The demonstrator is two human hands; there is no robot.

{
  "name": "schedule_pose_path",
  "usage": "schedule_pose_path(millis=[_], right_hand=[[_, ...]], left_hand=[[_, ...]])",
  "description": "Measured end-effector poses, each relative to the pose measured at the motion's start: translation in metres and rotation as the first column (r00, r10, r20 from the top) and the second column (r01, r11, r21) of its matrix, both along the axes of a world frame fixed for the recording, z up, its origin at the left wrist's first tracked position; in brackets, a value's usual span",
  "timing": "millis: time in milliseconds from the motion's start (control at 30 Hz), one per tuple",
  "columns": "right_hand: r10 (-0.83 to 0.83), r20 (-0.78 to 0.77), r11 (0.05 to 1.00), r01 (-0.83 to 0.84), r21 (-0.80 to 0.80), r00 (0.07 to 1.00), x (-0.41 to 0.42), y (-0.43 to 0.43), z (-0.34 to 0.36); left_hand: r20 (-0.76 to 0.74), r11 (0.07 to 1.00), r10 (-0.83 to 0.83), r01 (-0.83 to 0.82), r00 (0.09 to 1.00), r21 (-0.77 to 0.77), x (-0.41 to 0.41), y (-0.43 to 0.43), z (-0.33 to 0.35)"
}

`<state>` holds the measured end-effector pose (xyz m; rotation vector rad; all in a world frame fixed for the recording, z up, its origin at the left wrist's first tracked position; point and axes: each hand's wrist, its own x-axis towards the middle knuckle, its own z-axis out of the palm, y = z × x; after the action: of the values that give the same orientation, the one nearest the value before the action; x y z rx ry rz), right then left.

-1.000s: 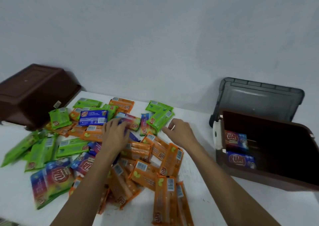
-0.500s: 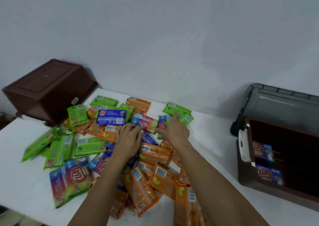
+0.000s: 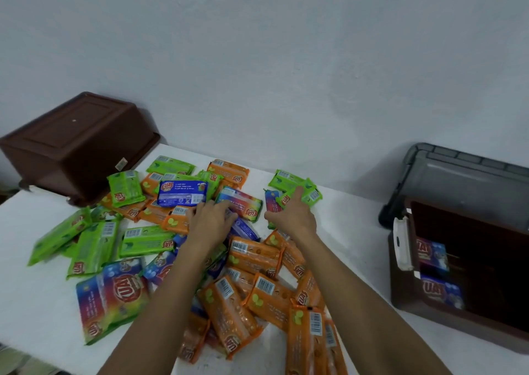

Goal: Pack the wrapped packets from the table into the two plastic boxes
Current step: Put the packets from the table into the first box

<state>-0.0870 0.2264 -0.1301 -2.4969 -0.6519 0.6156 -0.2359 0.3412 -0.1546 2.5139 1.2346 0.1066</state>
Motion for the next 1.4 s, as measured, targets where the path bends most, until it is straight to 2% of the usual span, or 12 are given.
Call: schedule_pose_path(millis=[133, 267, 367, 433, 567, 667, 833, 933, 1033, 1133, 1300, 1400], right_hand=[[-0.045, -0.135, 0.991, 0.062, 0.119, 0.990, 0.008, -0.008, 0.000], [-0.082, -0.244, 0.972, 0.131, 0.193, 0.966, 0.013, -0.015, 0.005], [-0.065, -0.308, 0.966, 0.137, 0.218, 0.949, 0.014, -0.019, 0.009], [-0.036, -0.344, 0.945, 0.144, 0.293, 0.938, 0.015, -0.021, 0.010], [0.045, -0.446, 0.855, 0.196, 0.480, 0.894, 0.020, -0.030, 0.019], [0.110, -0.514, 0.820, 0.215, 0.531, 0.851, 0.024, -0.043, 0.024], [0.202, -0.715, 0.744, 0.370, 0.556, 0.670, 0.030, -0.064, 0.033], [0.310, -0.747, 0.673, 0.419, 0.609, 0.587, 0.031, -0.079, 0.040], [0.402, -0.731, 0.613, 0.431, 0.662, 0.551, 0.032, -0.092, 0.052], [0.362, -0.694, 0.603, 0.411, 0.684, 0.623, 0.031, -0.098, 0.063], [0.198, -0.579, 0.611, 0.363, 0.704, 0.791, 0.036, -0.114, 0.072], [0.126, -0.544, 0.597, 0.374, 0.709, 0.830, 0.045, -0.135, 0.080]], left_hand=[[-0.002, 0.996, -0.012, 0.012, 1.000, -0.090, 0.001, 0.006, 0.010], [0.082, 0.978, 0.011, 0.006, 0.997, -0.210, 0.001, 0.010, 0.027], [0.150, 0.956, 0.005, 0.039, 0.989, -0.289, -0.003, 0.011, 0.033], [0.223, 0.941, 0.009, 0.067, 0.975, -0.333, -0.005, 0.011, 0.036], [0.366, 0.925, 0.012, 0.129, 0.930, -0.357, -0.004, 0.012, 0.043], [0.422, 0.941, -0.009, 0.150, 0.906, -0.302, -0.004, 0.013, 0.046], [0.586, 0.929, 0.113, 0.123, 0.802, -0.348, 0.002, 0.006, 0.049], [0.647, 0.890, 0.238, 0.105, 0.724, -0.444, 0.007, 0.001, 0.053], [0.684, 0.831, 0.358, 0.118, 0.635, -0.544, 0.009, -0.004, 0.055], [0.691, 0.738, 0.476, 0.180, 0.544, -0.650, 0.013, -0.016, 0.058], [0.552, 0.427, 0.693, 0.352, 0.463, -0.833, 0.021, -0.038, 0.066], [0.533, 0.382, 0.716, 0.385, 0.451, -0.840, 0.027, -0.051, 0.066]])
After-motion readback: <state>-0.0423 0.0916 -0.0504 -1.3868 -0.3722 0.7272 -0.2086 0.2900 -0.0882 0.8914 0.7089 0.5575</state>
